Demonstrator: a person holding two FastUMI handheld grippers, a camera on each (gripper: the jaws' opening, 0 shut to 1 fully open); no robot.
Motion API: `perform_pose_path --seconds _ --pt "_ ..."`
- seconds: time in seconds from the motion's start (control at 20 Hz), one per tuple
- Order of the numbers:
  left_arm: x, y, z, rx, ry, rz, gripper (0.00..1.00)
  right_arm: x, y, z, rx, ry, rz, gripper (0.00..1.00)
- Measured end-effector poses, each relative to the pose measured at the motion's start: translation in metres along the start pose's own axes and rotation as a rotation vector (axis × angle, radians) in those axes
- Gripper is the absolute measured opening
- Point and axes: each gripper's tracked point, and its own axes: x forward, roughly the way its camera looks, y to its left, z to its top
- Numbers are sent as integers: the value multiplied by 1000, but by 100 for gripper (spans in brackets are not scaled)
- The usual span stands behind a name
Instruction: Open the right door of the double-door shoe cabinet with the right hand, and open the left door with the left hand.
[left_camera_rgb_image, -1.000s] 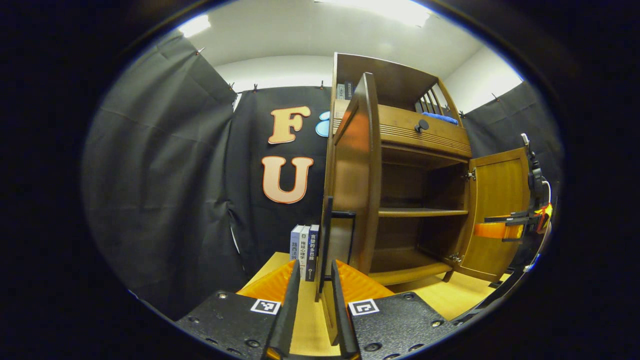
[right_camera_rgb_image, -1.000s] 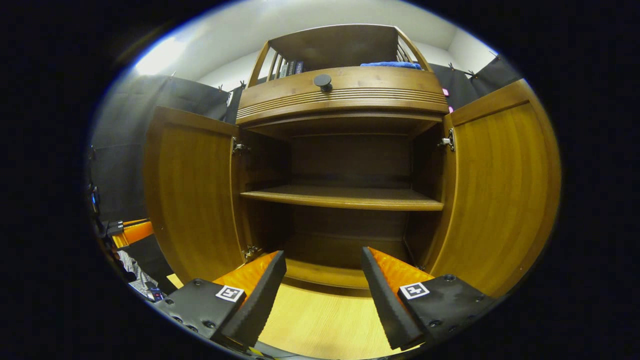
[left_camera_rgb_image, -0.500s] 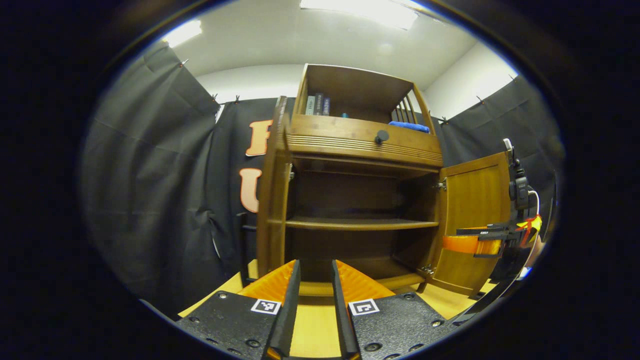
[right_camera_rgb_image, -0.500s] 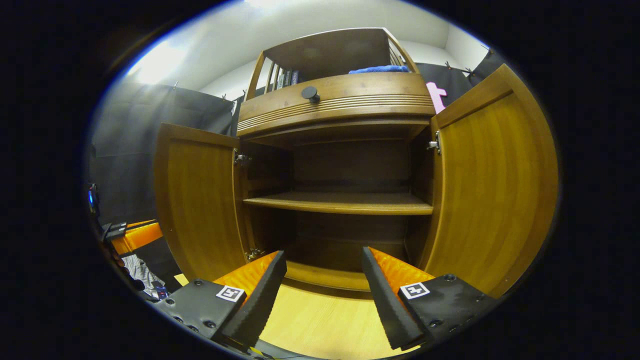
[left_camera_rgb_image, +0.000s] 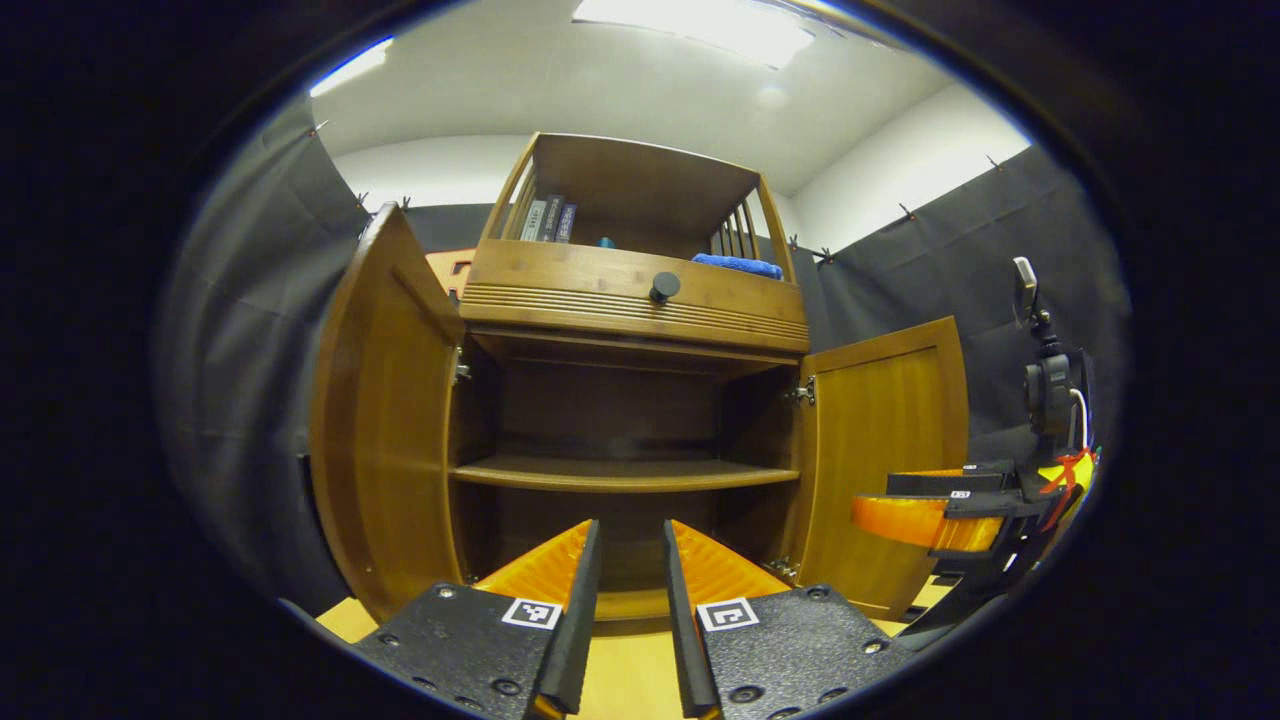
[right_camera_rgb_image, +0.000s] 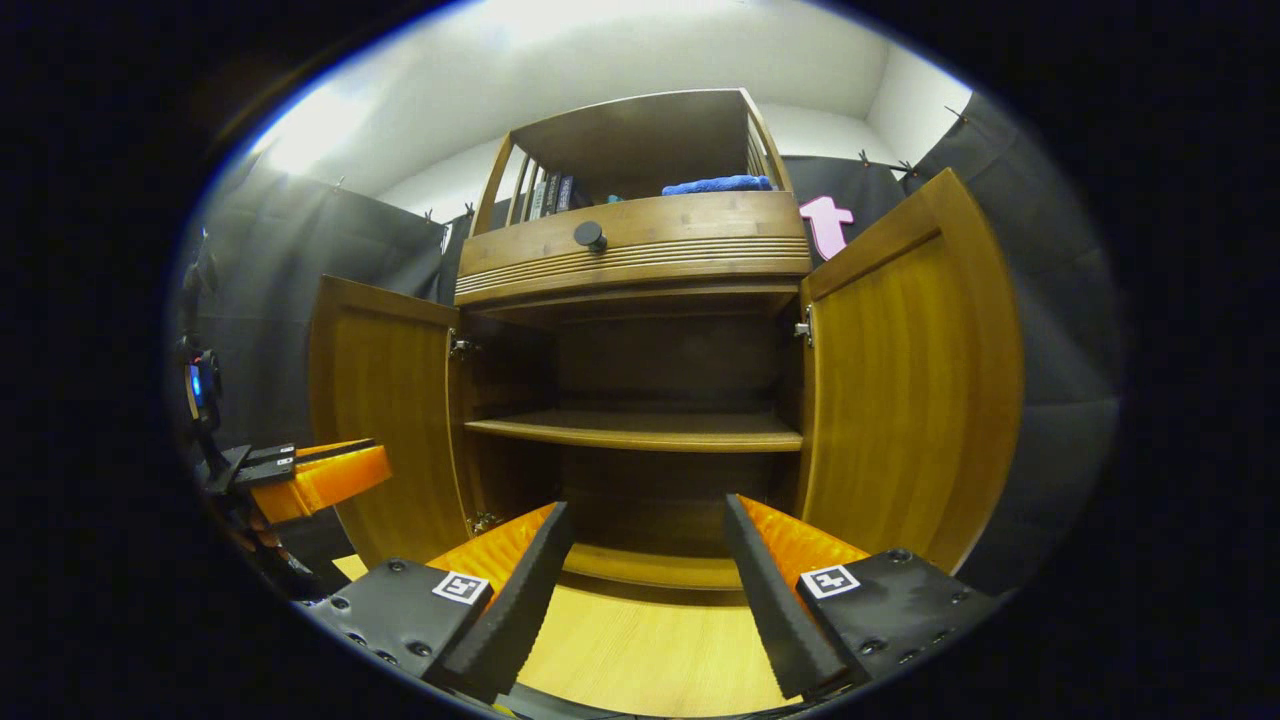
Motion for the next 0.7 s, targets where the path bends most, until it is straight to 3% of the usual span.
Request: perform_pose_path --seconds 0.1,0.15,0.2,0.3,0.35,0.55,0.7 --pt "6 -6 1 -22 -1 5 31 -9 -5 -3 7 10 -15 94" --pt "7 -7 1 -29 -5 12 41 -14 -10 -4 6 12 -26 94" --pt "10 -7 2 -36 -10 17 44 -18 -14 -4 5 13 -36 94" --pt "13 -13 0 -47 -9 8 60 -24 -20 -5 6 16 -53 100" --pt "13 -14 -2 -50 -1 8 69 -26 -23 -5 9 20 -58 98" --pt "10 -7 -8 -78 9 39 90 -28 -29 -10 16 32 -67 100" --pt "8 3 -7 -90 11 70 94 -28 -28 -10 21 35 -68 94"
